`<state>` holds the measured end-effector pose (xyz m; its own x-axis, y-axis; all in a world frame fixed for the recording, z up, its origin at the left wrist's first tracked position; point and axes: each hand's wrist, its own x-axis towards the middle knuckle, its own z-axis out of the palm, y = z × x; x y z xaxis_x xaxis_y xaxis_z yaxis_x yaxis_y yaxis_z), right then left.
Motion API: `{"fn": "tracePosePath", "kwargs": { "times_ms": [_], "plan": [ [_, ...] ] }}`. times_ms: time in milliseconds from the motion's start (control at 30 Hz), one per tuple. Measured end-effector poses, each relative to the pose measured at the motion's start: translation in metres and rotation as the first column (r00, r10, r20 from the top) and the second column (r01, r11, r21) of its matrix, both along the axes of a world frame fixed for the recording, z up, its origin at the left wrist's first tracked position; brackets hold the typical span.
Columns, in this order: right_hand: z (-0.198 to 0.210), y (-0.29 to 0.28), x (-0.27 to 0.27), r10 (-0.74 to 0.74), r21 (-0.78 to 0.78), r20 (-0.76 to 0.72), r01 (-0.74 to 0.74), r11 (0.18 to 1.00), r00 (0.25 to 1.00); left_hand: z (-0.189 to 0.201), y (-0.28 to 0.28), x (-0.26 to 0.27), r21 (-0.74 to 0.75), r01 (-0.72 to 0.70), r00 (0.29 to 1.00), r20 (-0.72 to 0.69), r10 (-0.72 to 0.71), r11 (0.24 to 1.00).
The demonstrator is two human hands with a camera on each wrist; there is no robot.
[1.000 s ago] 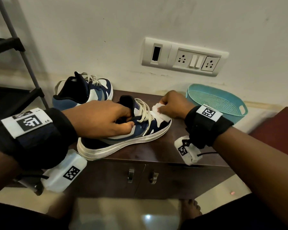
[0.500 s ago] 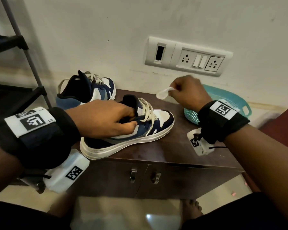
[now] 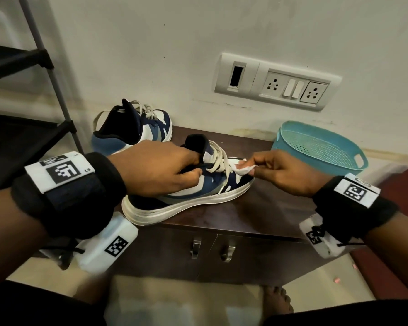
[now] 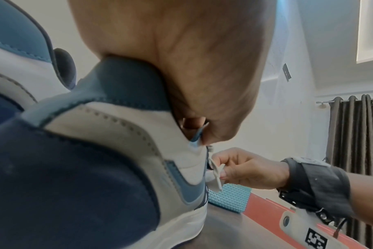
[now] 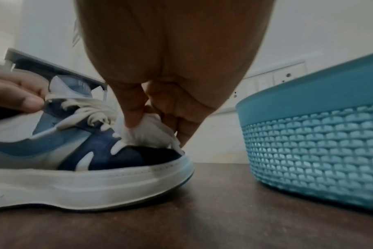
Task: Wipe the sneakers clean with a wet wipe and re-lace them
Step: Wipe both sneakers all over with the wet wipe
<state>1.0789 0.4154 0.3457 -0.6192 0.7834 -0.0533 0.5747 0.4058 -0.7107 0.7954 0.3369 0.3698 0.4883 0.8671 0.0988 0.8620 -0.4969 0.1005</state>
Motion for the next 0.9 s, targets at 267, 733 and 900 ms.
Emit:
{"fn": "tracePosePath", "kwargs": {
  "times_ms": [267,733,900],
  "plan": [
    [0.019,-0.013,0.034,-0.401,-0.219,-0.192,0.36,0.907,0.895,-0.001,0.001,-0.001,-0.027,0.014,1.0,0.018,-0.014,1.0],
    [-0.032,-0.013,-0.017,-0.183,0.301,0.111,0.142,0.943,0.977,0.0,0.001,0.0,-0.095,-0.02,0.997,0.073,0.027,0.995],
    [-0.03,-0.017,-0.01,-0.095,0.305,0.085,0.065,0.95,0.992,0.0,0.011,-0.007,-0.147,-0.07,0.977,0.189,0.098,0.987]
  ]
}}
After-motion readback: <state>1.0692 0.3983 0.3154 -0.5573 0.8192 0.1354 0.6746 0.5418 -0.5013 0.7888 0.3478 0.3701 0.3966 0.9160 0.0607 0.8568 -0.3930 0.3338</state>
